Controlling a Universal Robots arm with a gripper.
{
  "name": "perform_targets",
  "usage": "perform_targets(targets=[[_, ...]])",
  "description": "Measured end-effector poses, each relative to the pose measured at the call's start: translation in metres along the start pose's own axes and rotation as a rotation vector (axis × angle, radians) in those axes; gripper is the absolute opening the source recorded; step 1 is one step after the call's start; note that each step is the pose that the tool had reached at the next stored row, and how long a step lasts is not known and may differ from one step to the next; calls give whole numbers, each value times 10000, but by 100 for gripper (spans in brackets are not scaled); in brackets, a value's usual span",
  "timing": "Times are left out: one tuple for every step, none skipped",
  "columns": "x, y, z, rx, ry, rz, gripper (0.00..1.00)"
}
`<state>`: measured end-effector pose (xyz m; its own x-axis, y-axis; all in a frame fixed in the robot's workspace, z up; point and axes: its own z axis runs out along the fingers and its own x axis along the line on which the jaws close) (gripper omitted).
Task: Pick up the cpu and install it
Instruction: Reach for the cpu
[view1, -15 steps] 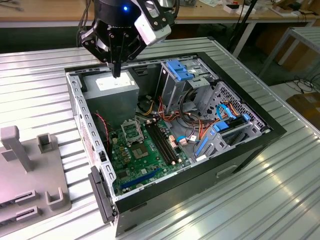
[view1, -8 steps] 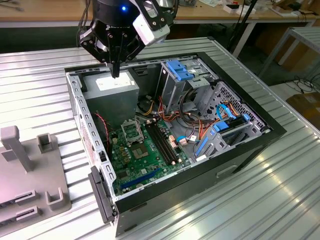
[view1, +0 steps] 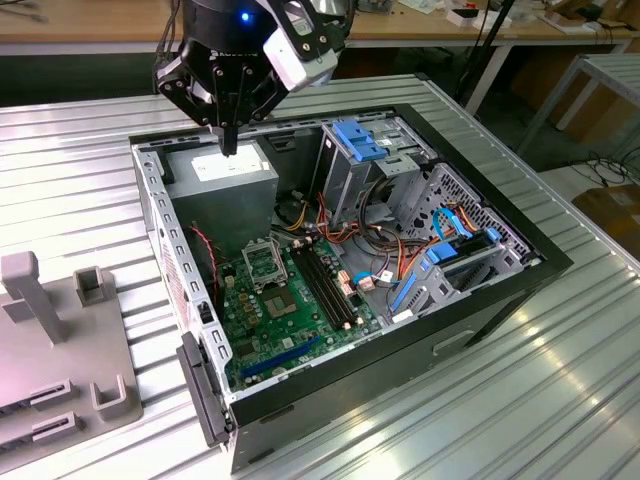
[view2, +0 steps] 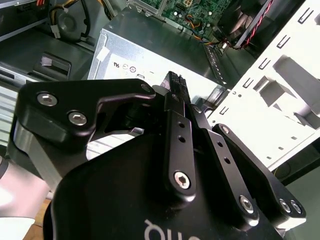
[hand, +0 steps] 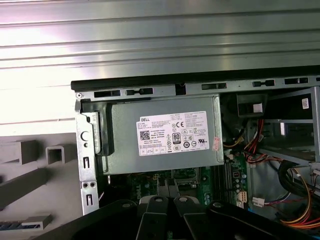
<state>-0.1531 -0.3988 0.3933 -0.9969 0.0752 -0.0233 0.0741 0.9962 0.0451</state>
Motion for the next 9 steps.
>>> perform_targets(targets=[[0,0,0,0,0,0,11],[1,0,0,0,0,0,11],[6,0,0,0,0,2,11],[12,-1,0,0,0,1,11],[19,-2,0,0,0,1,11],[23,-2,-1,0,0,0,11],[27,-2,-1,0,0,1,11],[32,-2,-1,0,0,1,11],[36,-3,-1,0,-1,0,11]])
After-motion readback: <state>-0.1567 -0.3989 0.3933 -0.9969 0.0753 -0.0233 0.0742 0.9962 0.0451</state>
